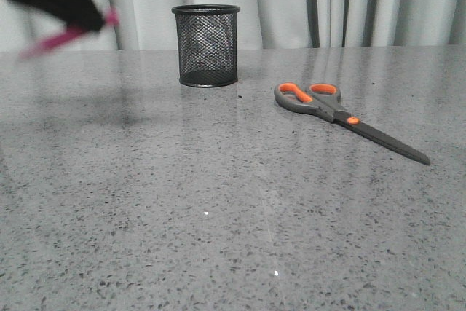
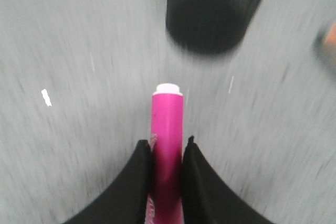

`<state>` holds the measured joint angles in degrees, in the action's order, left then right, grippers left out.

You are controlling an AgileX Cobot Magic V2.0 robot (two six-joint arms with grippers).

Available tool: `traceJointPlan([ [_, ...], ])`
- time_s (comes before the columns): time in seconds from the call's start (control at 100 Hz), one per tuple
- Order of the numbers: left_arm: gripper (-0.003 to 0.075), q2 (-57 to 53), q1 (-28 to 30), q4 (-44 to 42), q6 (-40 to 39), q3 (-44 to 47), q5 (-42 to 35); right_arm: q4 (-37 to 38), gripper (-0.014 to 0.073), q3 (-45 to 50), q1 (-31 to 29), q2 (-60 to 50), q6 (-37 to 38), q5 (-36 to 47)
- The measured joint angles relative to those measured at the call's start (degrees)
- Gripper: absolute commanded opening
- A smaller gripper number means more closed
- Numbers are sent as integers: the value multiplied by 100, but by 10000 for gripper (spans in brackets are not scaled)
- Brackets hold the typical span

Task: Put pen and scissors into bin
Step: 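Lift the highlighter and carry it above the black mesh cup, then lower the highlighter into the cup and open the left gripper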

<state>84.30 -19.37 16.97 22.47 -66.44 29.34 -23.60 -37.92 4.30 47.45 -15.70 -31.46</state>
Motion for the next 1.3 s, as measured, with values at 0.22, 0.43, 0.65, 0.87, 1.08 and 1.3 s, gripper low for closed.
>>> traceJointPlan([
  [0.22, -19, -111, -401, 1344, 1047, -613, -1188, 0, 517, 0, 0, 0, -12, 0],
  [0.43, -19, 772, -907, 1551, 1179, -1398, -2219, 0, 517, 0, 0, 0, -12, -4],
  [0.65, -19, 1755, -1026, 1601, 1199, -2090, -2987, 0, 517, 0, 0, 0, -12, -4],
  [0.87, -19, 2352, -1026, 1618, 1199, -2419, -3092, 0, 517, 0, 0, 0, -12, -13],
  [1.08, -19, 2633, -1047, 1753, 1199, -2430, -3222, 0, 517, 0, 0, 0, -12, -13],
  [1.3, -19, 2686, -1119, 1874, 1199, -2439, -3351, 0, 517, 0, 0, 0, -12, -13],
])
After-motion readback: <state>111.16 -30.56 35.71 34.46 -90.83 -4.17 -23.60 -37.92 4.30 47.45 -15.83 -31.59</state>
